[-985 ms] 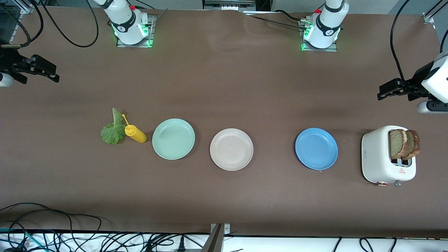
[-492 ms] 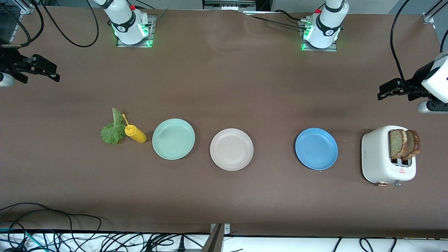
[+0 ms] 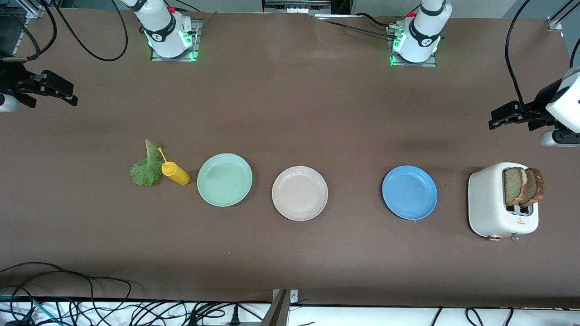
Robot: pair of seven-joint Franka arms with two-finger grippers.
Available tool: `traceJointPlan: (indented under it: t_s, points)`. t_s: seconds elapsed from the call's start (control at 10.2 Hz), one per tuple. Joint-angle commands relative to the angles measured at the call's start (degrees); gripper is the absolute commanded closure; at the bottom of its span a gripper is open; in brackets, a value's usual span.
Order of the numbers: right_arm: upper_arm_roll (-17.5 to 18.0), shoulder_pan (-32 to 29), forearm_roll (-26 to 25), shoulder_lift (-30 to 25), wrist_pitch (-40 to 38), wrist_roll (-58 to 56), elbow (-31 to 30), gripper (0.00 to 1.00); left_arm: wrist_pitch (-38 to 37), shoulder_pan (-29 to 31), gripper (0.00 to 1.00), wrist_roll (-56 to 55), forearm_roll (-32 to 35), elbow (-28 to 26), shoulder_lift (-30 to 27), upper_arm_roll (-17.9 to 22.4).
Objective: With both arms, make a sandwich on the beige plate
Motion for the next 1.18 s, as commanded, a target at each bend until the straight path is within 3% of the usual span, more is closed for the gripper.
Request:
traceJointPlan:
  t_s: [0.0, 1.08]
  points:
    - [-0.22, 0.14, 0.68, -0.47, -0.53, -0.34, 0.39, 0.0, -0.82, 0.03, 0.0, -0.36, -1.22, 0.57, -0.37, -0.01]
    - [-0.22, 0.05, 0.86, -0.2, -0.27, -0.34, 0.48, 0.0, -0.56, 0.64, 0.0, 1.57, -0.51, 0.48, 0.06, 0.42]
